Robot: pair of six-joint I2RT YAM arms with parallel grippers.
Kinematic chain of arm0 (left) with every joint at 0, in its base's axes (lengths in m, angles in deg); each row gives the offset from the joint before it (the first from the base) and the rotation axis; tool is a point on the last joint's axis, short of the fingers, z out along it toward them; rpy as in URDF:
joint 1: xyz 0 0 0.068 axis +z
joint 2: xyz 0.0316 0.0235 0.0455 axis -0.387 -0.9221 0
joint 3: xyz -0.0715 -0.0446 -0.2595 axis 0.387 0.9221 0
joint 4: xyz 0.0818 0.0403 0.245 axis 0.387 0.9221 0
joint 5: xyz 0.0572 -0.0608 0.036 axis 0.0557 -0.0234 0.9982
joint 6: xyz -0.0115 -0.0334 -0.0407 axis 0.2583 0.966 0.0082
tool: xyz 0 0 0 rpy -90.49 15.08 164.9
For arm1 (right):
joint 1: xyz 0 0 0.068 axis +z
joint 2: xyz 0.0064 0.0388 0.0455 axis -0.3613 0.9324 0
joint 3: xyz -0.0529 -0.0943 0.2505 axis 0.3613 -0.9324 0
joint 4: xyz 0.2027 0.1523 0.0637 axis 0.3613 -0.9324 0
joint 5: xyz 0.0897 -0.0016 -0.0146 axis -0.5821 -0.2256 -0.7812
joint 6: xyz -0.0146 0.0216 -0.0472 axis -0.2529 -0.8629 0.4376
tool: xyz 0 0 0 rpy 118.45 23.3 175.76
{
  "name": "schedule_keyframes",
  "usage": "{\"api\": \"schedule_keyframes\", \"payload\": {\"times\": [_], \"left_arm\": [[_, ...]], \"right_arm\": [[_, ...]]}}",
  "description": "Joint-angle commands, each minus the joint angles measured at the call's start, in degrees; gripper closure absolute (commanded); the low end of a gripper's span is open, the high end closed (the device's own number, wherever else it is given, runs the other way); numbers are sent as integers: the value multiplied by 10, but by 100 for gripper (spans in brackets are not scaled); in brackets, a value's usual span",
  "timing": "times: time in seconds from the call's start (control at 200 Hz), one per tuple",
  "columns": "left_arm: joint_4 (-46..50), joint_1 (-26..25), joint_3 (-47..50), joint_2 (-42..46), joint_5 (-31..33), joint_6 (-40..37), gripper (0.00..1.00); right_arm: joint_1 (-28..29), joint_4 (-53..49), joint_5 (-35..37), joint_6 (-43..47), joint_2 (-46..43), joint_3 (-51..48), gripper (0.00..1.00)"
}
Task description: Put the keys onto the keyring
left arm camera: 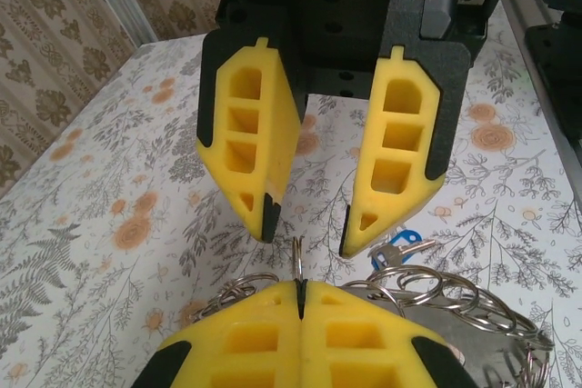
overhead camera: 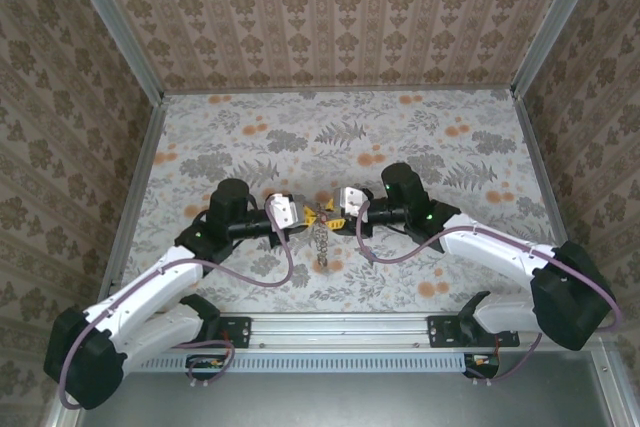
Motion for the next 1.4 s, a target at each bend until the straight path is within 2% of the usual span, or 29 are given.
{"api": "schedule_keyframes", "payload": {"times": [0.0, 0.305, 0.455, 0.54, 0.675, 0.775, 0.84, 1.015, 1.06, 1.245, 1.395], "left_arm": [[-46, -2, -4, -4, -28, 17, 100], [-64, -4, -4, -10, -42, 22, 100], [-67, -7, -4, -14, -50, 24, 100], [-69, -7, -4, -16, -54, 25, 100], [-67, -10, -5, -21, -56, 26, 100], [-45, -10, -12, -24, -33, 29, 100], [-7, -10, -26, -29, -11, 22, 91], [50, -11, -45, -46, -5, -2, 84], [50, -11, -47, -49, -7, -2, 78], [45, -17, -54, -65, -2, 1, 77], [29, -21, -54, -64, -2, 7, 76]], "right_arm": [[2, 9, -41, 2, 0, 18, 68], [2, 7, -48, 7, 6, 21, 71], [2, 9, -51, 8, 10, 23, 77], [2, 9, -53, 8, 9, 22, 83], [2, 5, -50, 9, 2, 21, 100], [6, -22, -23, 33, -10, 24, 100], [16, -78, 12, 70, -20, 38, 100], [24, -177, 64, 106, -31, 79, 100], [25, -191, 71, 108, -32, 86, 100], [41, -234, 113, 117, -23, 112, 100], [48, -227, 124, 109, -13, 113, 100]]}}
